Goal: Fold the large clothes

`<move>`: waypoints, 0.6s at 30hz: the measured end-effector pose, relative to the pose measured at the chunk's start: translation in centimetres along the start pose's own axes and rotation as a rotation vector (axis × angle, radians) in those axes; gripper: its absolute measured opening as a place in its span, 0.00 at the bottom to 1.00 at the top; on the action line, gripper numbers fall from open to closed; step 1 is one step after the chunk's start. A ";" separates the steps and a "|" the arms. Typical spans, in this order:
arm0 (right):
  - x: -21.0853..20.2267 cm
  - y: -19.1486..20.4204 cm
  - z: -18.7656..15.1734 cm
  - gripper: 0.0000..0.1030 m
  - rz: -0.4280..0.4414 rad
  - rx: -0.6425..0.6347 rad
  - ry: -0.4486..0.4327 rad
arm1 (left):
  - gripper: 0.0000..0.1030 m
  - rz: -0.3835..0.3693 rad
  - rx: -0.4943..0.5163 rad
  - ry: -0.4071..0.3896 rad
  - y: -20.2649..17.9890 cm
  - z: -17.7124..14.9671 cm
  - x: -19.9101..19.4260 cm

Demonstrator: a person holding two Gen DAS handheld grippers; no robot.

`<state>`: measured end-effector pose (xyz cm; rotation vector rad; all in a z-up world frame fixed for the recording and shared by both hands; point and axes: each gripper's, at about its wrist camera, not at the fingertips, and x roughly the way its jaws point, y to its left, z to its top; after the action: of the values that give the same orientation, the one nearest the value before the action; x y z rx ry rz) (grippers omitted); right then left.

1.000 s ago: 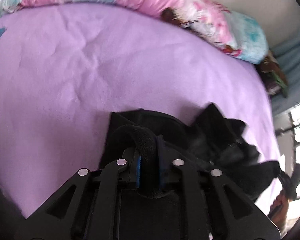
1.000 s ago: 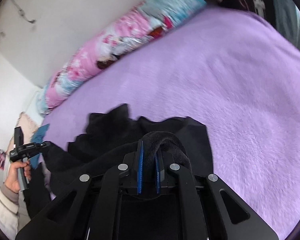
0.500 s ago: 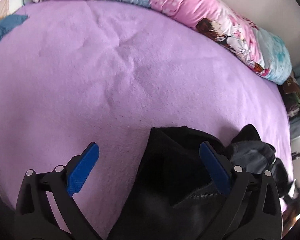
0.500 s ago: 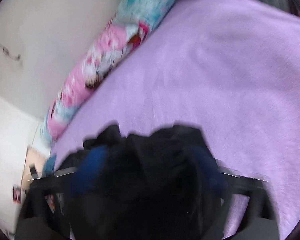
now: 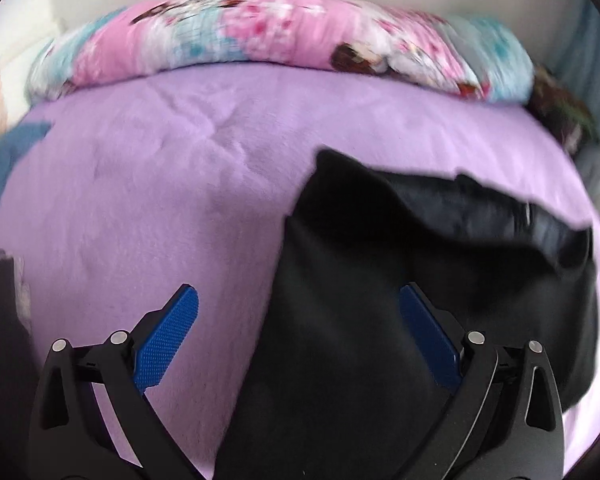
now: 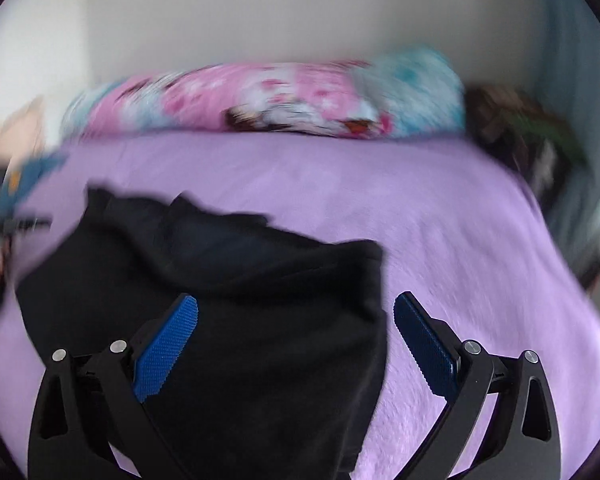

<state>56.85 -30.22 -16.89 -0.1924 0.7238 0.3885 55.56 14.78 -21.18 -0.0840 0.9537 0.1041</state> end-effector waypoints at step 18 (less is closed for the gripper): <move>8.5 12.3 1.7 0.45 0.116 -0.575 0.170 | 0.94 0.141 0.682 -0.199 -14.8 -5.1 2.5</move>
<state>58.63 -16.10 -21.92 -0.7351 0.7779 0.6932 54.72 -0.35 -25.83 0.6127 0.7535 -0.0853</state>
